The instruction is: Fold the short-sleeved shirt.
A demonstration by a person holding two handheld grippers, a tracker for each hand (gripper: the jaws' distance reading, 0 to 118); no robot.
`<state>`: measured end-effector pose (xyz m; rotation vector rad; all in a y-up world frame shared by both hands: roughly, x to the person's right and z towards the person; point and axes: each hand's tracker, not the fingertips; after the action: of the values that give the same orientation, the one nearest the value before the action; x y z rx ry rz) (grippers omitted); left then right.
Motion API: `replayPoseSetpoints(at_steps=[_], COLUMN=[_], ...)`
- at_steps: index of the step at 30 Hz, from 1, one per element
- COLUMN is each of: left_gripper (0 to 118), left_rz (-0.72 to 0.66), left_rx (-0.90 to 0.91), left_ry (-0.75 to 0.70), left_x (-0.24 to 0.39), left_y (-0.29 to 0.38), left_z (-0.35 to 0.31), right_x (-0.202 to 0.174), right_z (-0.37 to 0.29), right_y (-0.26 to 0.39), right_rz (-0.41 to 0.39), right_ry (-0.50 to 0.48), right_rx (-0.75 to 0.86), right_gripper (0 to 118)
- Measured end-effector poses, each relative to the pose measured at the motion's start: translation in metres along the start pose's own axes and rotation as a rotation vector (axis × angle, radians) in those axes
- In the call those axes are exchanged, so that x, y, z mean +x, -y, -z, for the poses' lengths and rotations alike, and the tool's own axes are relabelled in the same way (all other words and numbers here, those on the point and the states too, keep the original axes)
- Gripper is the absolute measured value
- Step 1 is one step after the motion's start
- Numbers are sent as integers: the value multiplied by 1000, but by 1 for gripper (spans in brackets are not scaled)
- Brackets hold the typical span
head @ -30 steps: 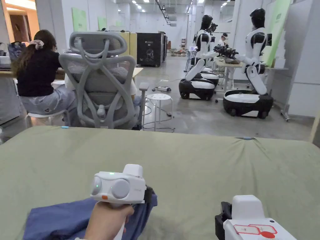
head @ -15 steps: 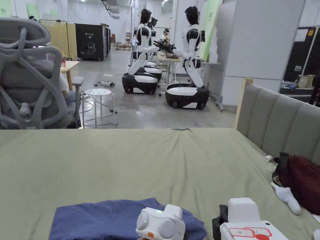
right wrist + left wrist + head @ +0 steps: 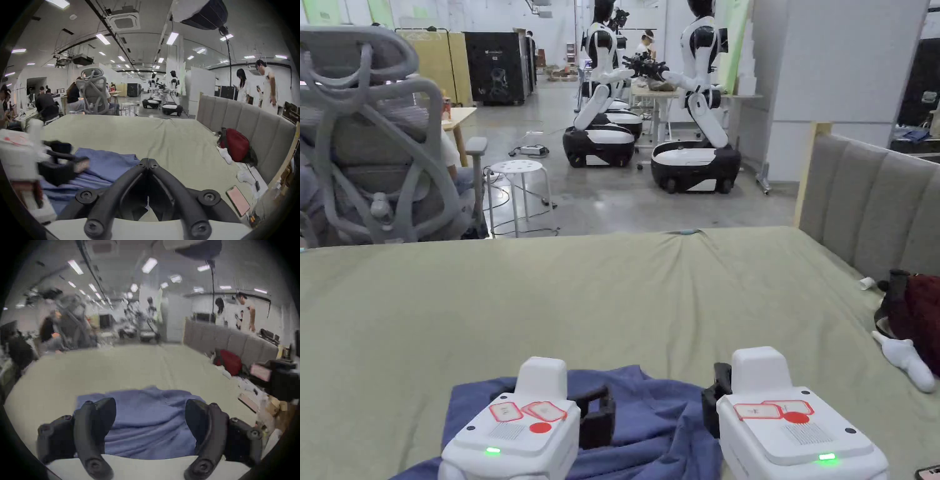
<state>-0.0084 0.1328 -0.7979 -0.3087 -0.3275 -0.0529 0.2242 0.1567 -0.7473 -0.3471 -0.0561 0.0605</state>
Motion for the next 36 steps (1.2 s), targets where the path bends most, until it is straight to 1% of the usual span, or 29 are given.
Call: replayPoseSetpoints(at_steps=[1,2,3,5,6,7,8,9,10,13,14,15,16,17,20,22,23,24,25,26,27,28,29,31,32,33,34,36], left_gripper=[85,74,67,50,21,0,0,0,0,0,0,0,0,0,0,0,0,0,16,65,100,117,112,83,79,80,80,78], left_rz=[26,63,85,80,72,64,42,10,-18,-102,-162,-230,-282,-320,-309,-352,-336,-289,-248,-218,-213,-219,-217,-199,-185,-183,-205,-166], left_rx=[33,54,67,55,38,33,42,17,-9,-168,-228,-282,-341,-389,-525,-565,-592,-616,-637,-647,-649,-651,-666,-702,-734,-756,-727,-724], left_ry=[-64,-140,-205,-274,-302,-326,-318,-274,-266,-299,-287,-235,-215,-233,-277,-254,-255,-273,-307,-340,-347,-344,-340,-354,-370,-356,-347,-361], left_x=[-14,-28,-42,-68,-80,-89,-101,-115,-127,-174,-196,-219,-237,-253,-278,-288,-286,-284,-282,-280,-280,-279,-278,-286,-286,-286,-289,-287], left_y=[4,11,19,30,35,41,45,47,48,42,42,42,45,49,60,68,70,74,77,81,84,89,95,107,116,124,130,123], left_z=[-19,-38,-54,-82,-93,-101,-110,-116,-119,-108,-99,-87,-76,-63,-32,-17,-12,-5,0,5,7,10,14,23,27,30,30,30], right_x=[-9,-18,-27,-42,-48,-54,-60,-65,-69,-79,-81,-83,-84,-84,-83,-80,-78,-76,-74,-72,-71,-70,-68,-66,-65,-64,-62,-58], right_z=[1,0,-1,-2,-2,-2,-2,-3,-4,-5,-5,-5,-4,-3,1,4,5,6,7,9,10,11,11,13,14,14,15,15], right_y=[-2,-4,-5,-6,-6,-6,-6,-5,-4,-1,0,1,2,3,6,8,8,8,8,8,8,9,9,10,11,12,12,14], right_rz=[2,3,-2,-13,-12,-8,-6,-10,-18,-40,-47,-53,-56,-57,-62,-64,-60,-56,-54,-54,-53,-52,-52,-55,-57,-58,-59,-56], right_ry=[-22,-51,-64,-73,-88,-108,-120,-124,-132,-160,-164,-168,-173,-176,-175,-167,-163,-161,-158,-153,-148,-144,-141,-134,-129,-126,-121,-115], right_rx=[3,8,15,26,28,26,19,15,18,9,8,4,0,-3,-19,-25,-28,-31,-34,-37,-40,-42,-44,-50,-53,-55,-59,-65], right_gripper=[0,0,0,0,0,0,0,0,0,0,0,0,0,0,0,0,0,0,0,0,0,0,0,0,0,0,0,0])
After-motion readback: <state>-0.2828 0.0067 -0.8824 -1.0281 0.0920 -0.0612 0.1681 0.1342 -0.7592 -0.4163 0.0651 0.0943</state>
